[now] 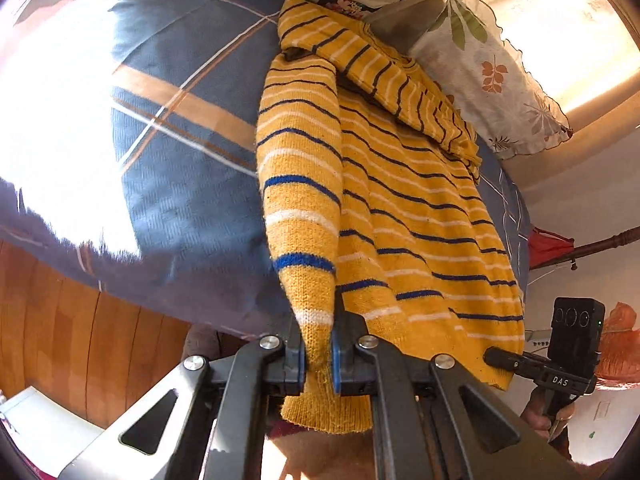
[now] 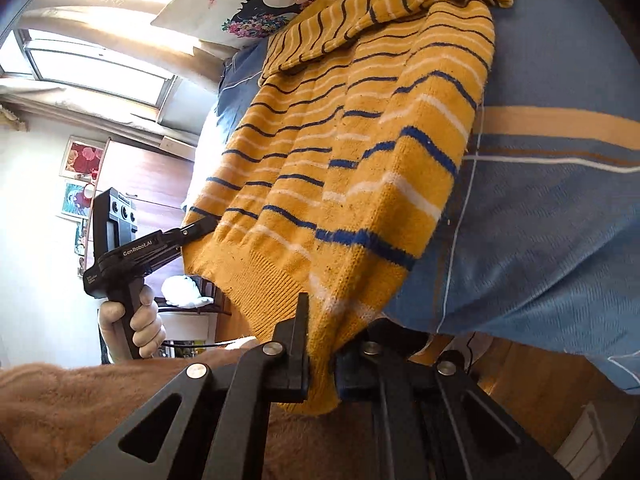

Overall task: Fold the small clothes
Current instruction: 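Lift the hem with the left tool and fold it toward the collar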

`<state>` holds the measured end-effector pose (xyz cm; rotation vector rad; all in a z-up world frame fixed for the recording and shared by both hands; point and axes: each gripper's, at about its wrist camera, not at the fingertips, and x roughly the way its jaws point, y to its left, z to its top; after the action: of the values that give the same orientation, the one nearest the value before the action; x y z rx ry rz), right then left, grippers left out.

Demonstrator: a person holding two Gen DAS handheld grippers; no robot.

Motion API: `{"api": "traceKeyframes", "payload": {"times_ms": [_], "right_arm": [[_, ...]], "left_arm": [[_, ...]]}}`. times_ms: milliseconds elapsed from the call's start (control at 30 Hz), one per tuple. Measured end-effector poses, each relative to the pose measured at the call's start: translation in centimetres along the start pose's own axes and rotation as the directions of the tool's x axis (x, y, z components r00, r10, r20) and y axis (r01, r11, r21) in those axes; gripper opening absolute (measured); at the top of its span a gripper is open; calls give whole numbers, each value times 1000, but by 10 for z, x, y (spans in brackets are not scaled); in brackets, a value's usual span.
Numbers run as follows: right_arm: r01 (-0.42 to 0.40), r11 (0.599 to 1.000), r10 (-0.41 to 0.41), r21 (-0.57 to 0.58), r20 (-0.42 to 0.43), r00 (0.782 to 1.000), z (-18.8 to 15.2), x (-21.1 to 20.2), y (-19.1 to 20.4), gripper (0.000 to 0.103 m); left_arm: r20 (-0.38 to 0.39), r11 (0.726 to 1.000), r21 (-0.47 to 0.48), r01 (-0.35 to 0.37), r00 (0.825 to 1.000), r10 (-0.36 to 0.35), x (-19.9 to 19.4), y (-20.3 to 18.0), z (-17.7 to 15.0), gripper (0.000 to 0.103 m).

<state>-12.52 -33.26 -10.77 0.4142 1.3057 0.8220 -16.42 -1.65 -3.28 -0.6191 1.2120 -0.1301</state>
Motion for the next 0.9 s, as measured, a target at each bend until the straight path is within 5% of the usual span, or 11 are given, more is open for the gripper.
{"api": "traceKeyframes", "payload": {"times_ms": [200,467,633,900], "right_arm": [[7,1000,-5,27,-57,998,1,22,-6,9],[-19,999,20,-48,37,999,57,-1,7,10],[-13,994,28,-112,128,991,127,-10,37,10],[153,986,-134,-66,227,965,276,5,33,10]], "left_arm": [[9,999,-30,-12,1000,13,5,-2,-4,8],[102,1000,-1,-18,995,18,-8,-28,33,8],[171,999,34,-25,985,19,-12,-45,92,8],[168,991,121,-64,985,43,48,-81,238,8]]}}
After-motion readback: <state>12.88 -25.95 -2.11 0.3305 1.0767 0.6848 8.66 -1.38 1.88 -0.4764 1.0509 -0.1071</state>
